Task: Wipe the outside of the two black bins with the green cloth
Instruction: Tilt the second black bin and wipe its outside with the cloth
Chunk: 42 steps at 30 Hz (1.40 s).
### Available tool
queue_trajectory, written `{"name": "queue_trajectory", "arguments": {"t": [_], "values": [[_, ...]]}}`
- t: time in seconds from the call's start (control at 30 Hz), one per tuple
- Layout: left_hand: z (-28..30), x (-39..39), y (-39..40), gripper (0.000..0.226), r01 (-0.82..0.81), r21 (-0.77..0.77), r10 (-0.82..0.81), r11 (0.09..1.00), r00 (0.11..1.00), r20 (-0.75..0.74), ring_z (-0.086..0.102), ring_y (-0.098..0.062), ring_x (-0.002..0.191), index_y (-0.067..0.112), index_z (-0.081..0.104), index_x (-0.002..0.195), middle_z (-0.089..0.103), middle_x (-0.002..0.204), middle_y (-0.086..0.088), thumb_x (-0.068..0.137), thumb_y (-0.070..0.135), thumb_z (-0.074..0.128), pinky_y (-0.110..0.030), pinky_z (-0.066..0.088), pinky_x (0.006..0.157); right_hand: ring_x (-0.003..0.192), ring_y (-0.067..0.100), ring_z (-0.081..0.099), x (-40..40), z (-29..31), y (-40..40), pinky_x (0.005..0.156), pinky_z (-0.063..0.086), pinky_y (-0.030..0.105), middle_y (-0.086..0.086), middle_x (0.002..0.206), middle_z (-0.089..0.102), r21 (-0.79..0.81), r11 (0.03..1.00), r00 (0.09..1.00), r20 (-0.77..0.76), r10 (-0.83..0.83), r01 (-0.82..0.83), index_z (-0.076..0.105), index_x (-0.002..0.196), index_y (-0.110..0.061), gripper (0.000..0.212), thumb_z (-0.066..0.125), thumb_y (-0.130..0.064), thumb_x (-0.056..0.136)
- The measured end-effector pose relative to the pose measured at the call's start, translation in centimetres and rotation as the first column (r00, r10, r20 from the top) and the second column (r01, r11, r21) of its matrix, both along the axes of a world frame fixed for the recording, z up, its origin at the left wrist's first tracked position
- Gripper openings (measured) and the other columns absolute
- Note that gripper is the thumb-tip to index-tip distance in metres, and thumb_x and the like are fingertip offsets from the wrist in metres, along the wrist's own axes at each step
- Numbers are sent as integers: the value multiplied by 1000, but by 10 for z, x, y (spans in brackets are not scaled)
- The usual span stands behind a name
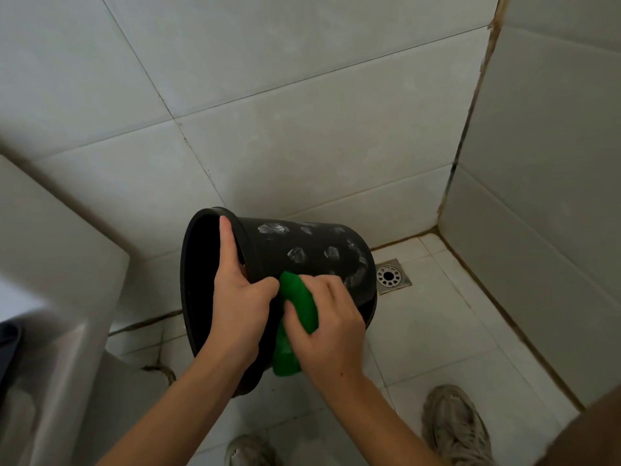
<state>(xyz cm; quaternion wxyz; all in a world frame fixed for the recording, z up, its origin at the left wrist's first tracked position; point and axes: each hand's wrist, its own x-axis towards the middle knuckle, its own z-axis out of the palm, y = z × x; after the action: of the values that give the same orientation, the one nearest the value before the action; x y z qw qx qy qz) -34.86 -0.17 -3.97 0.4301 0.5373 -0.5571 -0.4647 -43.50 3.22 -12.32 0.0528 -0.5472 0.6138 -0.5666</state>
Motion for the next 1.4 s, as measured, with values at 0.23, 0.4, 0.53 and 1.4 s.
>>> {"name": "queue_trajectory", "arguments": {"t": [0.23, 0.4, 0.53, 1.4], "values": [[2, -3, 2, 107, -6, 2, 6, 1000, 1000, -3, 66, 11, 82, 44, 9, 153, 49, 113, 26, 80, -26, 46, -19, 56, 67, 80, 7, 54, -10, 5, -8, 65, 31, 3, -2, 99, 58, 100, 992, 997, -4, -82, 82, 49, 129, -27, 42, 48, -43, 90], [3, -1, 0, 108, 3, 8, -3, 1000, 1000, -19, 67, 4, 91, 45, 9, 153, 49, 117, 24, 81, -26, 45, -22, 57, 70, 77, 9, 57, -9, 0, 0, 62, 40, 10, 0, 96, 60, 34, 999, 993, -116, 19, -15, 65, 118, -22, 36, 52, -41, 91], [1, -2, 2, 108, 10, -1, -10, 1000, 1000, -1, 66, 8, 88, 45, 7, 153, 47, 115, 28, 81, -25, 47, -24, 57, 72, 80, 10, 58, -17, 2, -13, 64, 40, 9, -2, 98, 60, 126, 988, 994, 38, -101, 95, 65, 119, -23, 41, 50, -45, 89], [10, -4, 3, 107, -12, 33, 12, 999, 1000, -8, 56, -3, 104, 40, 8, 154, 46, 116, 25, 79, -28, 44, -30, 52, 84, 85, 9, 50, -56, -27, -27, 62, 29, 9, -2, 105, 57, 365, 912, 966, 102, -236, 184, 63, 123, -27, 33, 61, -33, 91]]}}
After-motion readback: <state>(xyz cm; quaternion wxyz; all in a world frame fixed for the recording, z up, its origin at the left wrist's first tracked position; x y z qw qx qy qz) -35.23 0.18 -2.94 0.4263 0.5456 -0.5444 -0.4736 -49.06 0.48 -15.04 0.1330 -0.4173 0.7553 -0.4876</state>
